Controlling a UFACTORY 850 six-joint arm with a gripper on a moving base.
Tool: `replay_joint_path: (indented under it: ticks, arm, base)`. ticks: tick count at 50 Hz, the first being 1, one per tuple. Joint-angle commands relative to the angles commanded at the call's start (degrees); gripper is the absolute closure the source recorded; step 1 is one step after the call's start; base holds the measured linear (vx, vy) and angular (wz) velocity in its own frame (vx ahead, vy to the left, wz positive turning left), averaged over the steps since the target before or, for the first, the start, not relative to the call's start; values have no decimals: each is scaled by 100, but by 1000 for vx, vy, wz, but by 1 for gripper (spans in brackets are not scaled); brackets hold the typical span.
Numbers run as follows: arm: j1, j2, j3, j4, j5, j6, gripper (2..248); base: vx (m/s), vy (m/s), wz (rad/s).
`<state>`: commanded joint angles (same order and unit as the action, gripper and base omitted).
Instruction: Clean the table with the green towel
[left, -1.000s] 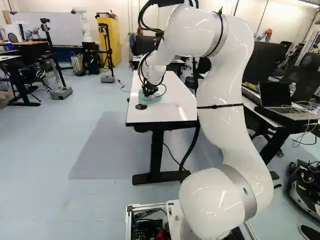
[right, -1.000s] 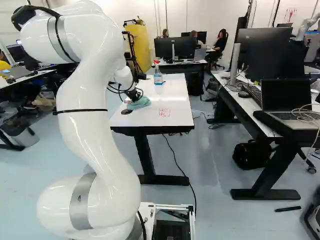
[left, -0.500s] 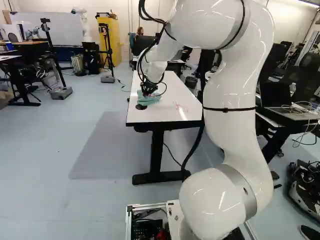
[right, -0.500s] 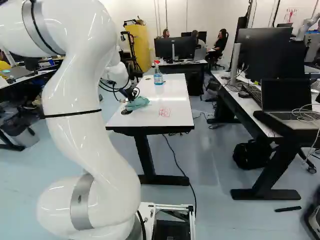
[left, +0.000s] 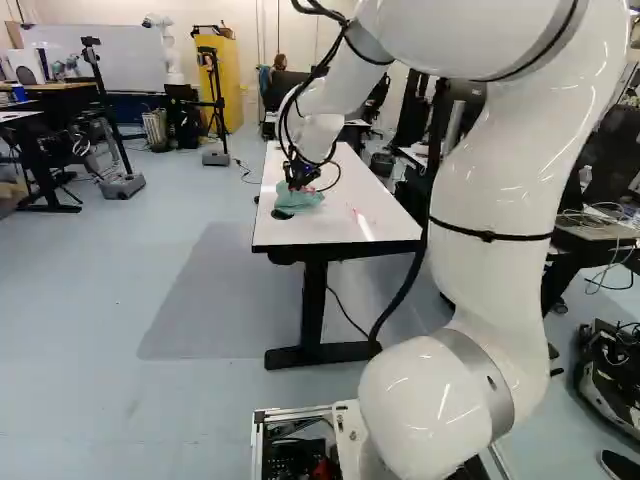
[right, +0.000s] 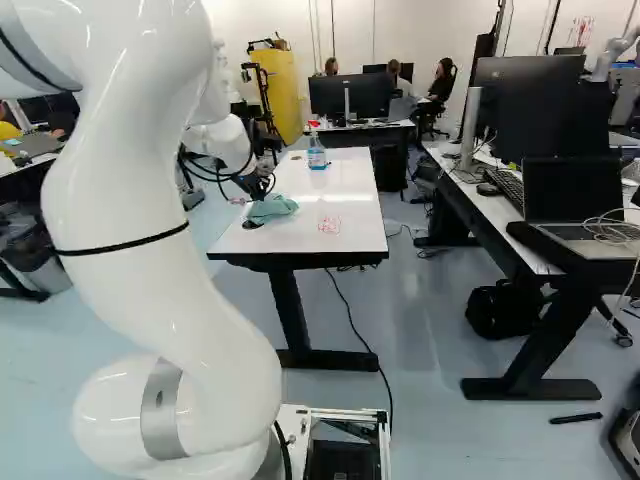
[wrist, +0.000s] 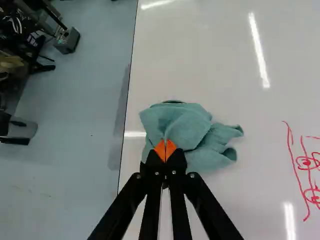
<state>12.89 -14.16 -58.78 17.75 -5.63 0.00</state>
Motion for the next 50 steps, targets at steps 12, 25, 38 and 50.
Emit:
replay_joint_path:
  ticks: [12, 25, 38, 50]
  arm:
    - [-15, 334, 385, 0, 0, 0, 230]
    - [-37, 706, 801, 0, 0, 0, 230]
    - [-61, 1091, 1216, 0, 0, 0, 230]
    - [-70, 1322, 1457, 0, 0, 0, 230]
  base:
    - [0, 0, 0]
    - [0, 0, 0]
    - [0, 0, 0]
    - [0, 0, 0]
